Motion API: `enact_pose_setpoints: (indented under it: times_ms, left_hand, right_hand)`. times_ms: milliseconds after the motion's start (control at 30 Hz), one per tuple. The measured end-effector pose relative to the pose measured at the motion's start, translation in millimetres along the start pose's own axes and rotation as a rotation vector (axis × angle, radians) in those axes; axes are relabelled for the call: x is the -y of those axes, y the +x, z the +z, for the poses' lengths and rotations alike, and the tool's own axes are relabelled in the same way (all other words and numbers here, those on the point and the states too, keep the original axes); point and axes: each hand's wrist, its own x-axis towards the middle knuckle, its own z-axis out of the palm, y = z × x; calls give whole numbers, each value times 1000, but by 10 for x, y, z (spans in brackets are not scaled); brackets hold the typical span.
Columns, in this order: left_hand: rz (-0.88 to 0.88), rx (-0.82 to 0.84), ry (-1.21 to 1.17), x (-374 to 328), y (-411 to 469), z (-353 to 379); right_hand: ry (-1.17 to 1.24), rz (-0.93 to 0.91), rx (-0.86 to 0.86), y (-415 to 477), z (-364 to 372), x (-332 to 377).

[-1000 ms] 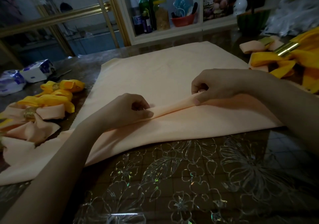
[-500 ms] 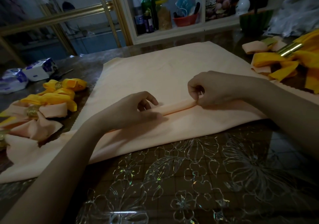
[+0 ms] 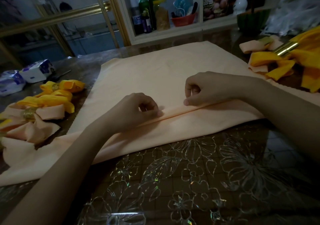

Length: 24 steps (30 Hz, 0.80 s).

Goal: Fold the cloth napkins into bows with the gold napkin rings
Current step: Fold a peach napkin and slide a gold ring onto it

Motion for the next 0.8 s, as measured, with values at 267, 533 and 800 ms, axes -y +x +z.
enact_pose_setpoints:
  times_ms: [267, 533, 800]
  left_hand:
    - [-31, 43, -29, -21, -21, -4]
    - [-3, 71, -21, -90, -63, -23]
    - [6, 162, -115, -191, -93, -49]
  right_hand:
    - [15, -39, 80, -11, -29, 53]
    - [-21, -64, 100, -79, -47, 181]
    - [-11, 28, 358, -152, -169, 240]
